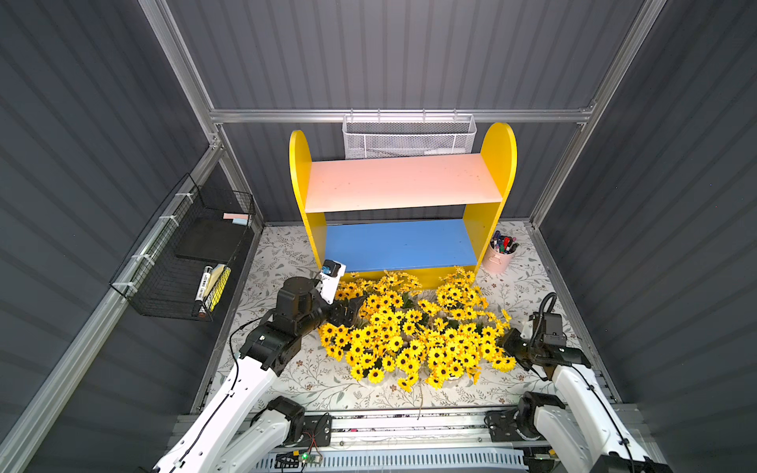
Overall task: Take the sunflower pots off the shelves
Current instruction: Move the sunflower pot to the center of the board.
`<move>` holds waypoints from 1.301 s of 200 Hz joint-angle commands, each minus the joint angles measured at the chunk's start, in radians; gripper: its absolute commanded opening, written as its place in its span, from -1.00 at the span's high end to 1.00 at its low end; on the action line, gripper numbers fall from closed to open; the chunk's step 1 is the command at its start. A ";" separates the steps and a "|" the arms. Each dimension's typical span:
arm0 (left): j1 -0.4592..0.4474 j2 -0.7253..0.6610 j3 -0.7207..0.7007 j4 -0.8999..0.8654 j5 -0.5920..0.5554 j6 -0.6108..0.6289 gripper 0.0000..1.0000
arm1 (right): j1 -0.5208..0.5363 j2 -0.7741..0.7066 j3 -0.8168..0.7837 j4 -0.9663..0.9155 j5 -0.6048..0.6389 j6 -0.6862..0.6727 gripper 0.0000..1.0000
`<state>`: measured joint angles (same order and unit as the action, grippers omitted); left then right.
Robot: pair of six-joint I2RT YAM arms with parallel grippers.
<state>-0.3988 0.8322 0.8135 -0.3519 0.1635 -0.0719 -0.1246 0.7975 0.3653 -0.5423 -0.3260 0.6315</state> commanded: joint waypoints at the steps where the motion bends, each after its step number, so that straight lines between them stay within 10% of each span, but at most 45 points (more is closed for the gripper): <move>1: -0.006 0.003 0.024 0.002 -0.013 -0.005 -0.99 | 0.044 -0.016 -0.026 0.024 -0.018 0.059 1.00; 71: -0.008 -0.004 0.022 -0.010 -0.017 0.002 -0.99 | 0.231 0.062 -0.015 0.123 0.075 0.147 1.00; 149: -0.009 -0.003 0.048 -0.071 -0.168 0.011 -0.99 | 0.211 -0.011 0.117 -0.095 0.208 0.057 1.00; 181: -0.008 0.077 0.182 -0.279 -0.476 -0.048 -0.99 | 0.114 -0.080 0.172 -0.044 0.257 0.008 -0.95; 260: -0.006 0.173 0.303 -0.471 -0.552 0.045 -0.99 | -0.055 0.135 0.479 0.155 0.054 -0.017 -0.98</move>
<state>-0.4049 0.9672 1.0550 -0.7113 -0.3656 -0.0715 -0.1764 0.8993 0.7921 -0.5186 -0.1631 0.5678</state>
